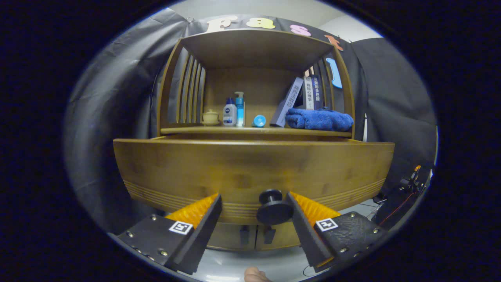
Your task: Pull open the drawer, take out the items inside it, and place them on the countertop above the cabinet.
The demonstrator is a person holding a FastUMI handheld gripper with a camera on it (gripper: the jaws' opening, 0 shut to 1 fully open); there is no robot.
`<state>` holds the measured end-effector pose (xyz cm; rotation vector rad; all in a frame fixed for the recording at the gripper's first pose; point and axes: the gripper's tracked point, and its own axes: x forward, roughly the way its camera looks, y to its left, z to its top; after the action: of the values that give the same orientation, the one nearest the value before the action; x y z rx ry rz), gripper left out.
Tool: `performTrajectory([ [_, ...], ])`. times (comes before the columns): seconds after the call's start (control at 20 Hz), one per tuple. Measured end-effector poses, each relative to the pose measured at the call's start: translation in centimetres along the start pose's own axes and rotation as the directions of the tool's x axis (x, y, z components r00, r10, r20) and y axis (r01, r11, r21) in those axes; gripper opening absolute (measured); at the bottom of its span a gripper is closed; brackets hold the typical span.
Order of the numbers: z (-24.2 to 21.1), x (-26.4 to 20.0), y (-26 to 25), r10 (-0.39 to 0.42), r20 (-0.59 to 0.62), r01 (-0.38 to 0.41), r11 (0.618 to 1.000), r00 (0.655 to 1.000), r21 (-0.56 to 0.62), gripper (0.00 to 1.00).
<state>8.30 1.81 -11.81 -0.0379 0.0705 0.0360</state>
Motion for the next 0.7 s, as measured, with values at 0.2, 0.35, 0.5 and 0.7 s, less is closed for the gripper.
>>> performTrajectory([
  [0.2,0.0,3.1,0.2,-0.003,-0.046,0.004,1.000,0.999,0.010,0.99],
  [0.35,0.3,4.9,0.5,-0.013,-0.022,0.013,1.000,1.000,0.008,0.99],
  [0.5,0.5,6.6,0.5,-0.008,0.028,0.008,1.000,1.000,0.010,0.99],
  [0.7,0.7,9.0,0.7,-0.003,0.023,0.003,1.000,1.000,0.006,0.99],
])
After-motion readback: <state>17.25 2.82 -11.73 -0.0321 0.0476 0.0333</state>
